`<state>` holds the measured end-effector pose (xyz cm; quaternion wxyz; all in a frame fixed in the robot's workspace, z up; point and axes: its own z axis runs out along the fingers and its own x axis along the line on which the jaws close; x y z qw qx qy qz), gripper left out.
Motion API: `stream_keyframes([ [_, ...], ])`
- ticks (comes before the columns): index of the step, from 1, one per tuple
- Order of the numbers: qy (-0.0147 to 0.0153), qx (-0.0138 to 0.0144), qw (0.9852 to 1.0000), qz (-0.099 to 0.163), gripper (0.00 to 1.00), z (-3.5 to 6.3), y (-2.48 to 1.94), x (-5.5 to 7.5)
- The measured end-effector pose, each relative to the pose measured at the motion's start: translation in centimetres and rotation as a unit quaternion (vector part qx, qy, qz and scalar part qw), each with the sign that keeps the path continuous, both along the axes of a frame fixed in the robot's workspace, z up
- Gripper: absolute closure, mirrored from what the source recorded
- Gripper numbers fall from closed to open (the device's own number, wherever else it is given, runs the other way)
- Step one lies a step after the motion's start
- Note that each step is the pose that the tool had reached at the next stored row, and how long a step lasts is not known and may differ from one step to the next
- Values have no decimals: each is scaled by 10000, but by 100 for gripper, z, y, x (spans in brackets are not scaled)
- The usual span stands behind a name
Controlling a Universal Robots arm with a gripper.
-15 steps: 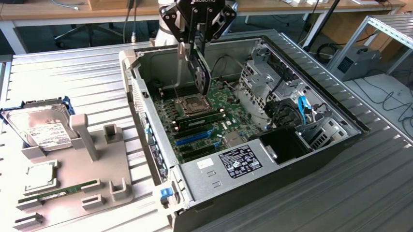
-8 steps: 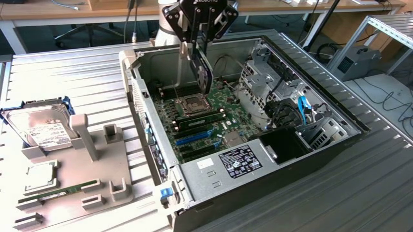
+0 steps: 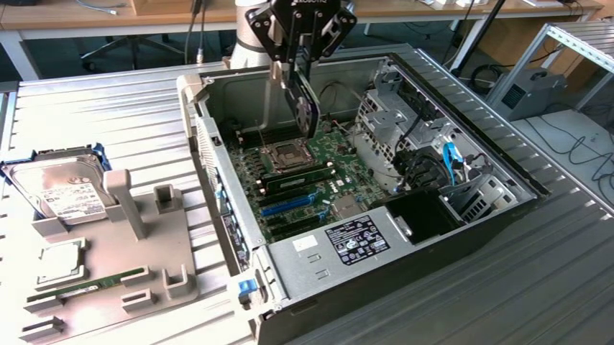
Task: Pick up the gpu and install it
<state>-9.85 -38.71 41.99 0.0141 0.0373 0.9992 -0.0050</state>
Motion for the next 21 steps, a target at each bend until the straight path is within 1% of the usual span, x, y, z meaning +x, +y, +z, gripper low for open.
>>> stream_keyframes([
  [11, 0, -18, 10000, 0, 74, -17, 43, 70],
  [13, 1, -24, 10000, 1, 74, -23, 66, 96],
  [15, 0, -28, 10000, 2, 74, -28, 78, 113],
  [21, 0, -34, 10000, 1, 74, -47, 78, 143],
])
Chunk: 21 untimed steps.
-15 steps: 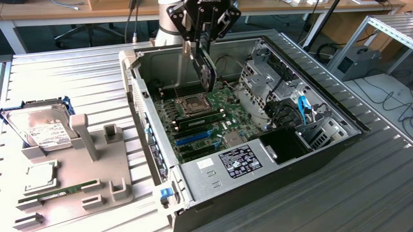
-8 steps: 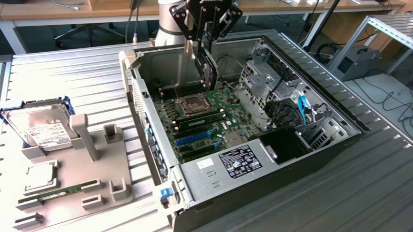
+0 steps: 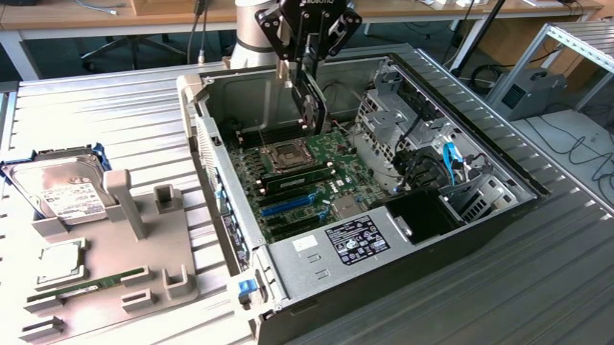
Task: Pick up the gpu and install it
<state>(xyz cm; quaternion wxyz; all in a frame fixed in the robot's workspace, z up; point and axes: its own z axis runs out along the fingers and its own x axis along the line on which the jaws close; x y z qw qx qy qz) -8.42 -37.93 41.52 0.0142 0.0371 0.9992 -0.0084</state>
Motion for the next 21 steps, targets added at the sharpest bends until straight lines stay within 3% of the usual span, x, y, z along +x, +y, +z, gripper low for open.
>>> stream_keyframes([
  [21, 0, -33, 10000, 2, 74, -56, 3, 139],
])
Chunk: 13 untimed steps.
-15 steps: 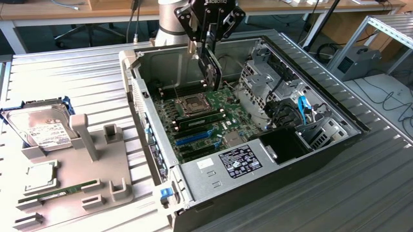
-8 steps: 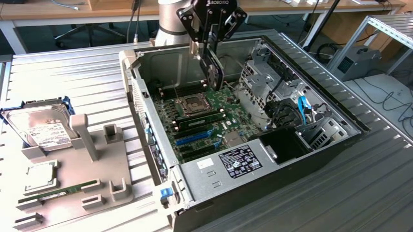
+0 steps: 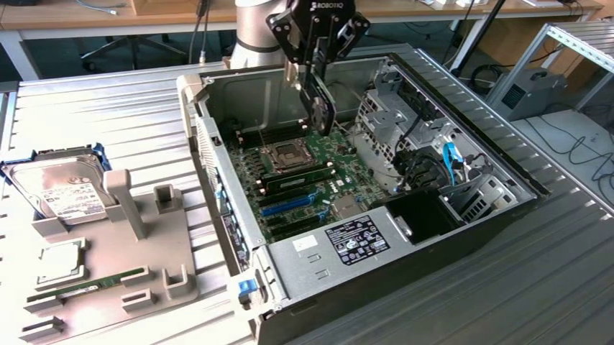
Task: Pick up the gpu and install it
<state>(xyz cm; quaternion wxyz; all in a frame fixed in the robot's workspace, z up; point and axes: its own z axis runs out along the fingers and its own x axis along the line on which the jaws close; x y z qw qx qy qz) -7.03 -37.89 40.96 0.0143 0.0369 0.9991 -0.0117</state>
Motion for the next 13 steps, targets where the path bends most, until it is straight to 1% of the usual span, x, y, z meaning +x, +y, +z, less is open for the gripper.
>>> stream_keyframes([
  [10, 0, -18, 10000, 0, 74, -21, 3, 43],
  [13, 0, -31, 10000, 0, 74, -36, 5, 75],
])
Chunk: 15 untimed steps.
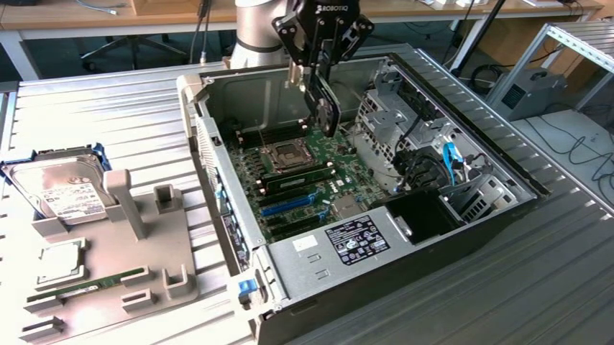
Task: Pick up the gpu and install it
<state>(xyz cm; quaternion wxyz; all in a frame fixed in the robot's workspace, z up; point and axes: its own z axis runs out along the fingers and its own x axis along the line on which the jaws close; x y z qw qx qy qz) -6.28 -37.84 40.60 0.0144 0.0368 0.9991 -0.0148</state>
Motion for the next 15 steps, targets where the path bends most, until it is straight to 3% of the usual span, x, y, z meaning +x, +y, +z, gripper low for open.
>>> stream_keyframes([
  [15, 0, -27, 10000, 1, 74, -32, 5, 65],
])
